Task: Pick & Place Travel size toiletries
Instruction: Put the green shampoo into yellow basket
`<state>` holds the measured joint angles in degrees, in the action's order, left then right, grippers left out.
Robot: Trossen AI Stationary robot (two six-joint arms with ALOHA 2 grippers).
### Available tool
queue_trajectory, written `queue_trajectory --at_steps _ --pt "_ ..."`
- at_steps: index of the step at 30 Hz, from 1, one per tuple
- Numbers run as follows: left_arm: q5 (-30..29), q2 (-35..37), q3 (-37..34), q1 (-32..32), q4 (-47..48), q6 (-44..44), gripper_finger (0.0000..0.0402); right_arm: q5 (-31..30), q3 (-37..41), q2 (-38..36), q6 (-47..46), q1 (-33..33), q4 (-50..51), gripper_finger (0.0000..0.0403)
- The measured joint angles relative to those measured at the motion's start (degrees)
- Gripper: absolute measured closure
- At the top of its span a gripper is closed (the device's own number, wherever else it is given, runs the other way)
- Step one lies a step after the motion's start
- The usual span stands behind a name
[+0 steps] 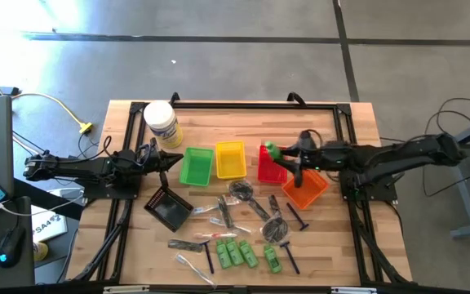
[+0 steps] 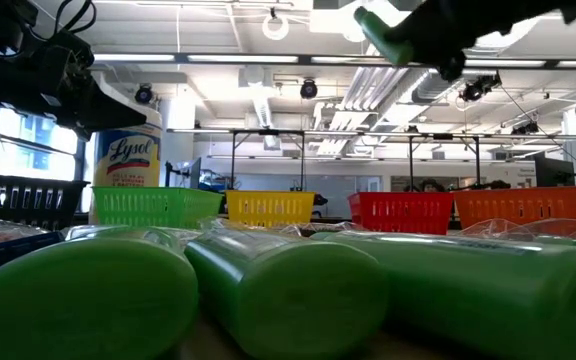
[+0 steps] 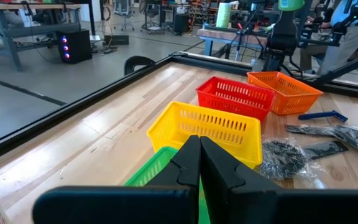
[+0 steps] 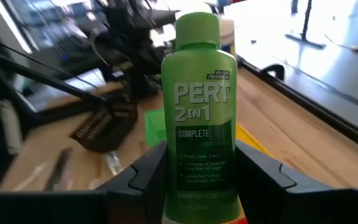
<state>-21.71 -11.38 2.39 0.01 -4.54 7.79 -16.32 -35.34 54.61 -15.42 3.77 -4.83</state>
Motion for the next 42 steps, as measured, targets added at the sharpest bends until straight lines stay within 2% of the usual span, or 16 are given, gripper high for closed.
queue_trajectory --at_steps 6,16,21,31,42 --pt "-0.08 0.00 0.00 0.00 -0.02 0.00 0.0400 -3.69 -10.67 11.76 -0.21 -0.27 4.92 0.0251" --pt "-0.05 0.00 0.00 0.00 -0.02 0.00 0.0400 -2.90 -26.17 28.87 -7.65 -2.87 17.15 0.0250" --pt "-0.05 0.00 0.00 -0.01 -0.01 0.01 0.0400 -1.37 -31.39 36.47 -10.15 -4.48 19.06 0.0251" --pt "-0.03 0.00 0.00 0.00 -0.02 0.02 0.0400 -0.35 -34.59 47.03 -16.36 -6.47 16.41 0.0252" --pt "-0.01 0.00 0.00 -0.02 -0.02 0.02 0.0400 1.65 -34.59 53.18 -20.47 -6.63 11.26 0.0253"
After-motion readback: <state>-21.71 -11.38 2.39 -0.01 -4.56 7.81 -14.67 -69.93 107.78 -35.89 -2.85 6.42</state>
